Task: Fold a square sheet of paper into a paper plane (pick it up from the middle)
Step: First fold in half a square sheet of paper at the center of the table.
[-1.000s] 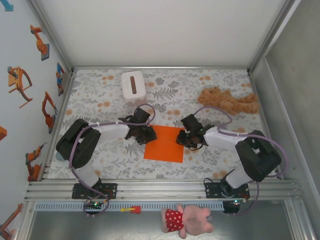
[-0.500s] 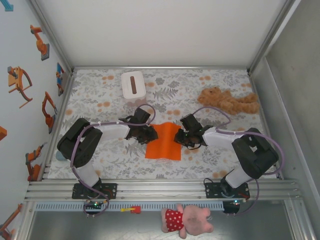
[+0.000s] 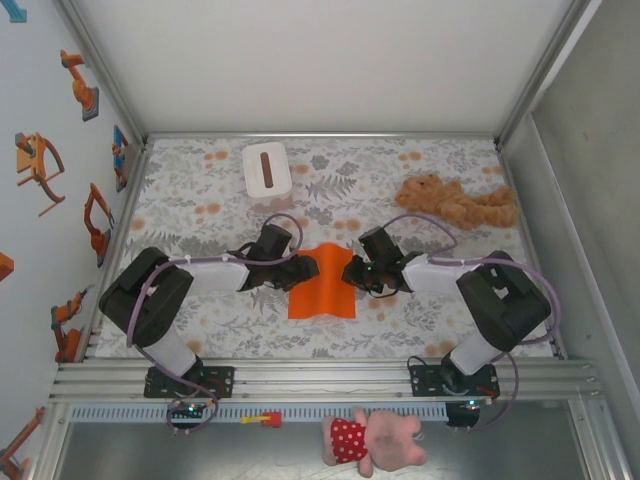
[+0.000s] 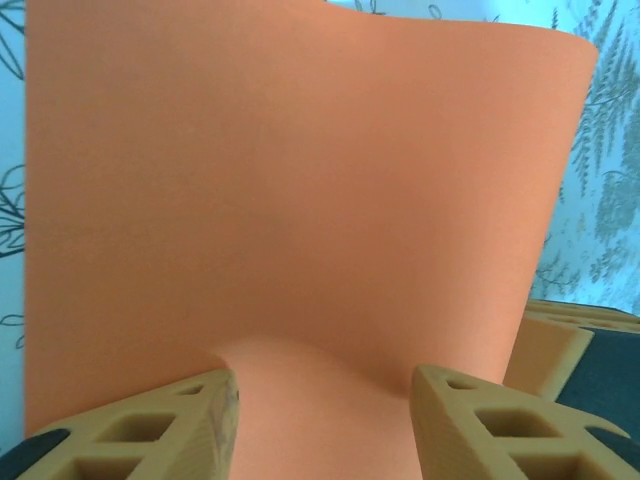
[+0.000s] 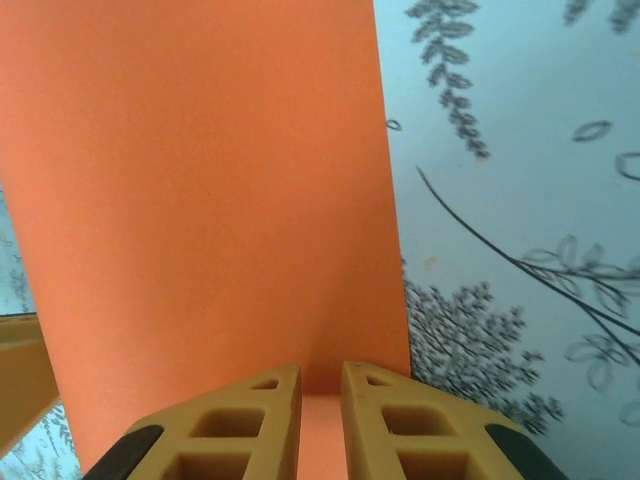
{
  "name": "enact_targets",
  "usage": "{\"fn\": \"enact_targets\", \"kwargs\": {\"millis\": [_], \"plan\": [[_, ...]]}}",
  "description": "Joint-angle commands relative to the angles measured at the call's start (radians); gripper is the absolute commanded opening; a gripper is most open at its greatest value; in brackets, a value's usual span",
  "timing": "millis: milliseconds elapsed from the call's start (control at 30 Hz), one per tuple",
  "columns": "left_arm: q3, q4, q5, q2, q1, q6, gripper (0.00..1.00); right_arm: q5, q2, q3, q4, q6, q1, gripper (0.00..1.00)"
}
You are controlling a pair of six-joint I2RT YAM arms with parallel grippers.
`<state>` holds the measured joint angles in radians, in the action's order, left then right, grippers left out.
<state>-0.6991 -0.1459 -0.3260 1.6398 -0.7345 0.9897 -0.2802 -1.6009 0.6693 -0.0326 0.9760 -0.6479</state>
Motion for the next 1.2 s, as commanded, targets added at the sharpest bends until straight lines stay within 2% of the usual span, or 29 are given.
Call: {"fn": "enact_targets", "kwargs": {"millis": [0, 267, 467, 633, 900, 1033, 1167], "plan": [[0.045, -0.125, -0.004, -0.023, -0.005, 0.024, 0.54, -0.027, -0.050, -0.002, -0.026, 0.036, 0.002, 0.17], [0.095, -0.266, -0.031, -0.019, -0.005, 0.036, 0.69, -0.069, -0.101, 0.032, -0.074, 0.045, -0.011, 0.16], [0.090, -0.236, -0.019, -0.032, -0.006, 0.035, 0.75, -0.086, -0.147, 0.074, -0.099, 0.059, -0.044, 0.16], [0.067, -0.167, 0.000, -0.036, -0.006, 0.027, 0.75, -0.126, -0.158, 0.059, -0.195, 0.102, -0.045, 0.15], [0.044, -0.144, -0.011, -0.016, -0.007, 0.022, 0.61, -0.186, -0.173, 0.025, -0.338, 0.165, -0.045, 0.14], [0.028, -0.110, 0.001, -0.034, -0.007, 0.003, 0.47, -0.159, -0.131, 0.012, -0.313, 0.151, -0.037, 0.14], [0.009, -0.070, 0.010, -0.085, -0.006, -0.025, 0.35, -0.110, -0.019, -0.008, -0.248, 0.098, -0.004, 0.15]]}}
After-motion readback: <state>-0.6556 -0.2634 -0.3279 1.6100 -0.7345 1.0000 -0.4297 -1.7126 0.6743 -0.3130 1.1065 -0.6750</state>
